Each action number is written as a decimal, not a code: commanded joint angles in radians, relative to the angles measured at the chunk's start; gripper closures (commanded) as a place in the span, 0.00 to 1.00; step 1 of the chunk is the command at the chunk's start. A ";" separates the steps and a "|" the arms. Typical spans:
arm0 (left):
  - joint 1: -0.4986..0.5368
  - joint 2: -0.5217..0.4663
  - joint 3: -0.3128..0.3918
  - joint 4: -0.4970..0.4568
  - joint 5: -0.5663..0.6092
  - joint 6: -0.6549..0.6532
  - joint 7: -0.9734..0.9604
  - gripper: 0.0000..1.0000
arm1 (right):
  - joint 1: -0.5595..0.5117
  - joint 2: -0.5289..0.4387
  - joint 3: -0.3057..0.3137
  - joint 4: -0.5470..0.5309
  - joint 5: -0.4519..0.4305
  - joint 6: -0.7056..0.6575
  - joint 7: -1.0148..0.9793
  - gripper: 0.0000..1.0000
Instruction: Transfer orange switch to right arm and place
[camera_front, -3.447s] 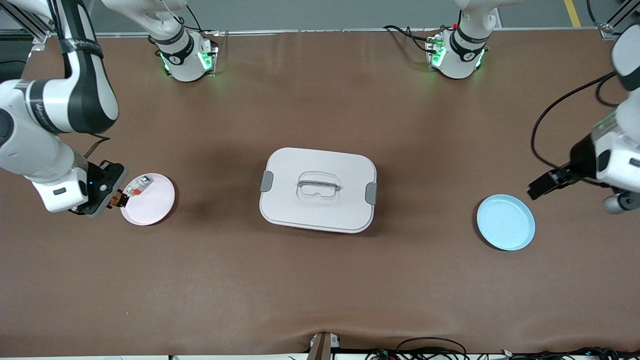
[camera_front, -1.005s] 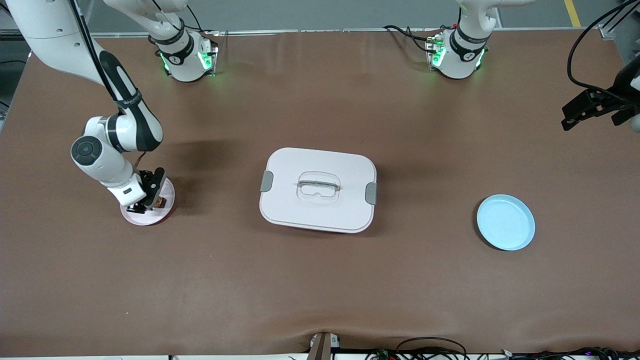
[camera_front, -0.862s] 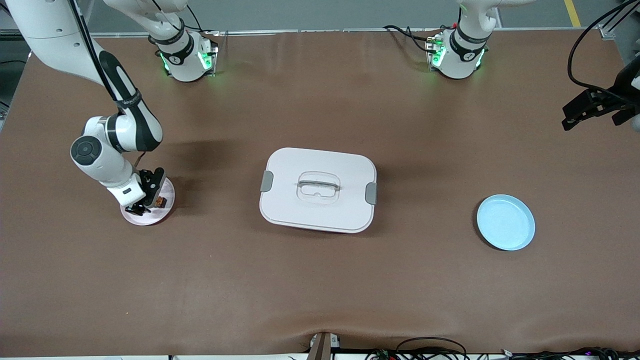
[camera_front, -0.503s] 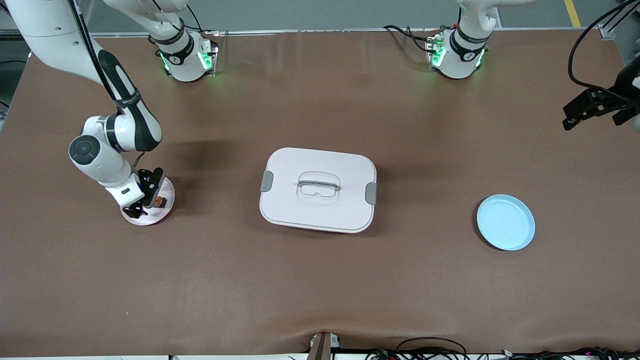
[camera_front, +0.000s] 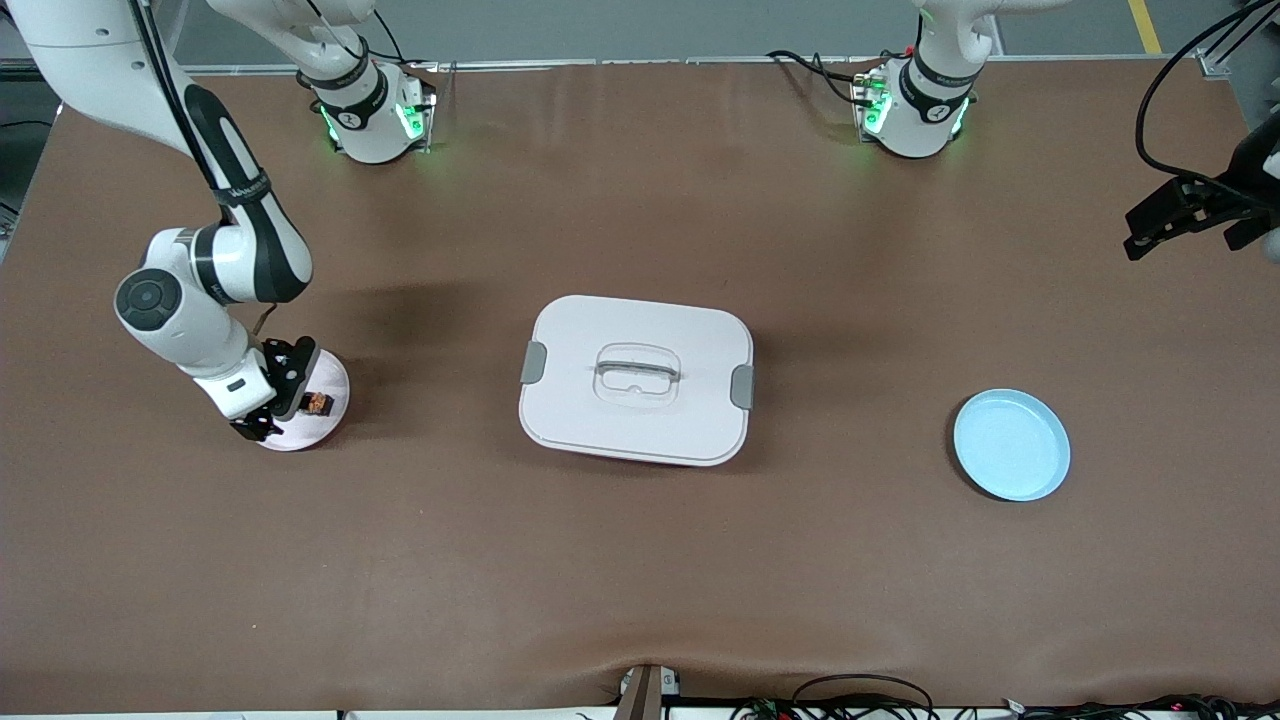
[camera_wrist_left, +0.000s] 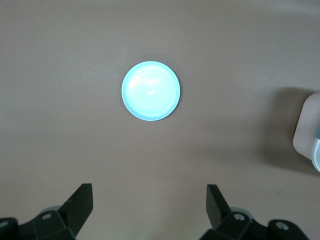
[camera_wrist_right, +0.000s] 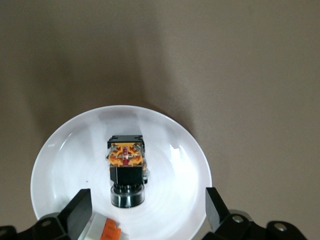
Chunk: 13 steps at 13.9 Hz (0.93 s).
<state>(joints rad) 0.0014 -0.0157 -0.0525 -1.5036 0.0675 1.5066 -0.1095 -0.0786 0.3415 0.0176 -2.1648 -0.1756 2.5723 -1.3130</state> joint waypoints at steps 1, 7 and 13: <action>-0.001 -0.003 0.005 0.005 -0.018 -0.017 0.027 0.00 | -0.003 -0.041 0.012 0.057 -0.016 -0.114 0.008 0.00; -0.003 -0.004 0.003 0.013 -0.032 -0.019 0.027 0.00 | 0.072 -0.128 0.010 0.196 -0.007 -0.418 0.121 0.00; -0.003 -0.003 0.003 0.013 -0.026 -0.019 0.028 0.00 | 0.138 -0.209 0.013 0.235 0.042 -0.555 0.365 0.00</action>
<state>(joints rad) -0.0002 -0.0155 -0.0527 -1.5019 0.0507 1.5051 -0.1081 0.0441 0.1677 0.0310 -1.9308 -0.1664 2.0601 -1.0123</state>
